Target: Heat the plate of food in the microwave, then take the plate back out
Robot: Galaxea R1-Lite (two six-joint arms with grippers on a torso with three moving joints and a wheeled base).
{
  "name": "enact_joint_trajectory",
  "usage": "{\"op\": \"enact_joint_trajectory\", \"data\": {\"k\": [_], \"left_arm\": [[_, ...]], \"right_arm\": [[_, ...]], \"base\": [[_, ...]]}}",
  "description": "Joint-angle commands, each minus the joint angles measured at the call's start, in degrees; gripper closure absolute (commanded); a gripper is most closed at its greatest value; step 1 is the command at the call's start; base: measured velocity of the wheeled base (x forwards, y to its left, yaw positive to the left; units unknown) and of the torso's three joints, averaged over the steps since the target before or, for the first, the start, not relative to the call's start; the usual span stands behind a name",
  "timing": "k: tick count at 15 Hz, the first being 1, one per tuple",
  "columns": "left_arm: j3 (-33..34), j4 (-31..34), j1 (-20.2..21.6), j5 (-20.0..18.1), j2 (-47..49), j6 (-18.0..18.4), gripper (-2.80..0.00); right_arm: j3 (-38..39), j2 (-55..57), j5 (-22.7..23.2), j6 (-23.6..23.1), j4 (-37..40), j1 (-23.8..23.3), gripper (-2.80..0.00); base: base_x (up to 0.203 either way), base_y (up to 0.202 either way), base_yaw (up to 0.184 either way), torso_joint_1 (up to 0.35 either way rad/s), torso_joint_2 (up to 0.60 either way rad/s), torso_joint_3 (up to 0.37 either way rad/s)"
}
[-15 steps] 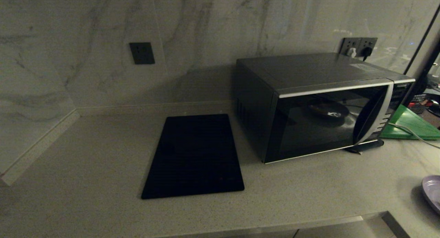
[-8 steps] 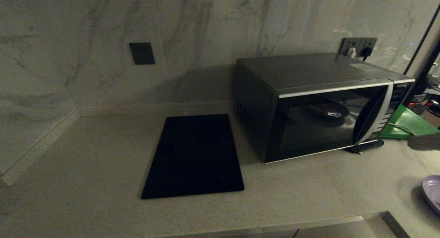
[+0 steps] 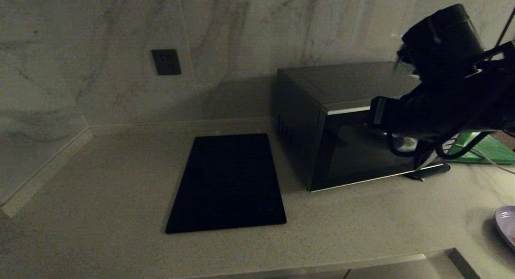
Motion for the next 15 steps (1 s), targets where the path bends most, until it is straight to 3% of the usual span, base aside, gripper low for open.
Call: {"op": "enact_joint_trajectory", "data": {"k": [1,11,15], "left_arm": [[0.00,-0.05,0.02,0.05,0.09,-0.06,0.00],[0.00,-0.05,0.02,0.05,0.09,-0.02,0.00],[0.00,-0.05,0.02,0.05,0.09,-0.06,0.00]], "right_arm": [[-1.55,3.98,-0.19,0.26,0.23,0.09,0.00],[-10.58,10.80,0.00,0.53,1.31,0.09,0.00],[-17.80,14.25,0.01,2.04,4.00,0.09,0.00]], "base": [[0.000,0.000,0.000,0.000,0.00,0.000],[0.000,0.000,0.000,0.000,0.00,0.000],[0.000,0.000,0.000,0.000,0.00,0.000]]}}
